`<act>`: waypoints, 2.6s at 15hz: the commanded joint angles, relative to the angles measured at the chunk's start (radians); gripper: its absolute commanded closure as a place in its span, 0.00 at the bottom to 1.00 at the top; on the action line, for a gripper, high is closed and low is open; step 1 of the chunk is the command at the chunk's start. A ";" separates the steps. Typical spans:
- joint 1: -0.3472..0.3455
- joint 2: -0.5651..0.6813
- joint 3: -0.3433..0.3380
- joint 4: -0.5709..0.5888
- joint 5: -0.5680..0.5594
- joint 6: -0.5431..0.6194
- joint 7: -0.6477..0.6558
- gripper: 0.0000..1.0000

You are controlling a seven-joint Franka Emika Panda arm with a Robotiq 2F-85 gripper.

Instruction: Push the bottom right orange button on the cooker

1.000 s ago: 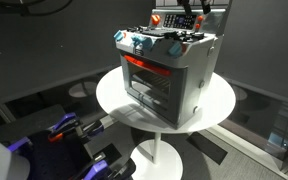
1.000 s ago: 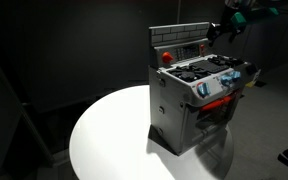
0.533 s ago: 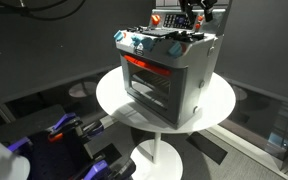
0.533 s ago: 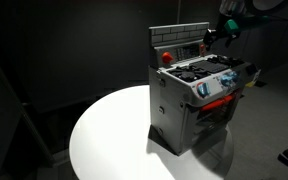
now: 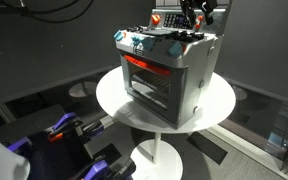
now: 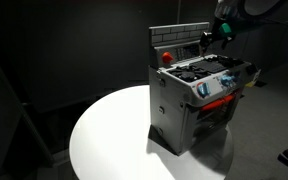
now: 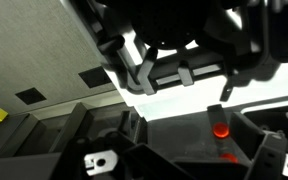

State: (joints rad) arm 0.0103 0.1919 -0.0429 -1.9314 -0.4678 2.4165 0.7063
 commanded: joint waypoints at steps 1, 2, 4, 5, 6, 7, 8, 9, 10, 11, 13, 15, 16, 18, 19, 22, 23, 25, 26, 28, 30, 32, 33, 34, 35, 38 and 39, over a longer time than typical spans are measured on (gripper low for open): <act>0.021 0.031 -0.025 0.045 0.012 -0.014 0.012 0.00; 0.022 0.035 -0.028 0.048 0.014 -0.013 0.010 0.00; 0.023 0.042 -0.031 0.055 0.020 -0.013 0.009 0.00; 0.025 0.045 -0.033 0.058 0.021 -0.013 0.008 0.00; 0.025 0.048 -0.035 0.061 0.023 -0.012 0.007 0.00; 0.026 0.050 -0.036 0.063 0.024 -0.012 0.006 0.00; 0.026 0.053 -0.037 0.067 0.027 -0.012 0.004 0.00; 0.025 0.057 -0.039 0.072 0.029 -0.013 0.004 0.00; 0.025 0.059 -0.040 0.074 0.034 -0.014 0.003 0.00; 0.025 0.060 -0.042 0.075 0.035 -0.014 0.002 0.00; 0.025 0.058 -0.044 0.076 0.039 -0.015 0.001 0.00; 0.026 0.050 -0.045 0.070 0.043 -0.017 -0.002 0.00; 0.026 0.045 -0.044 0.066 0.045 -0.019 -0.005 0.00; 0.025 0.025 -0.037 0.049 0.069 -0.028 -0.023 0.00; 0.023 0.012 -0.032 0.038 0.091 -0.037 -0.035 0.00; 0.019 -0.022 -0.022 0.013 0.162 -0.074 -0.075 0.00; 0.018 -0.037 -0.018 0.001 0.185 -0.088 -0.090 0.00; 0.016 -0.063 -0.010 -0.012 0.240 -0.129 -0.128 0.00; 0.017 -0.077 -0.006 -0.018 0.262 -0.152 -0.145 0.00; 0.017 -0.105 0.003 -0.025 0.301 -0.207 -0.175 0.00; 0.016 -0.134 0.013 -0.038 0.339 -0.266 -0.210 0.00; 0.014 -0.157 0.021 -0.046 0.371 -0.327 -0.247 0.00; 0.013 -0.166 0.024 -0.046 0.387 -0.360 -0.266 0.00; 0.011 -0.173 0.026 -0.046 0.400 -0.390 -0.281 0.00; 0.010 -0.180 0.028 -0.046 0.411 -0.420 -0.299 0.00; 0.008 -0.200 0.030 -0.042 0.434 -0.509 -0.344 0.00; 0.009 -0.209 0.031 -0.043 0.435 -0.532 -0.356 0.00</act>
State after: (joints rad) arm 0.0277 0.0249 -0.0194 -1.9617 -0.0618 1.9539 0.4065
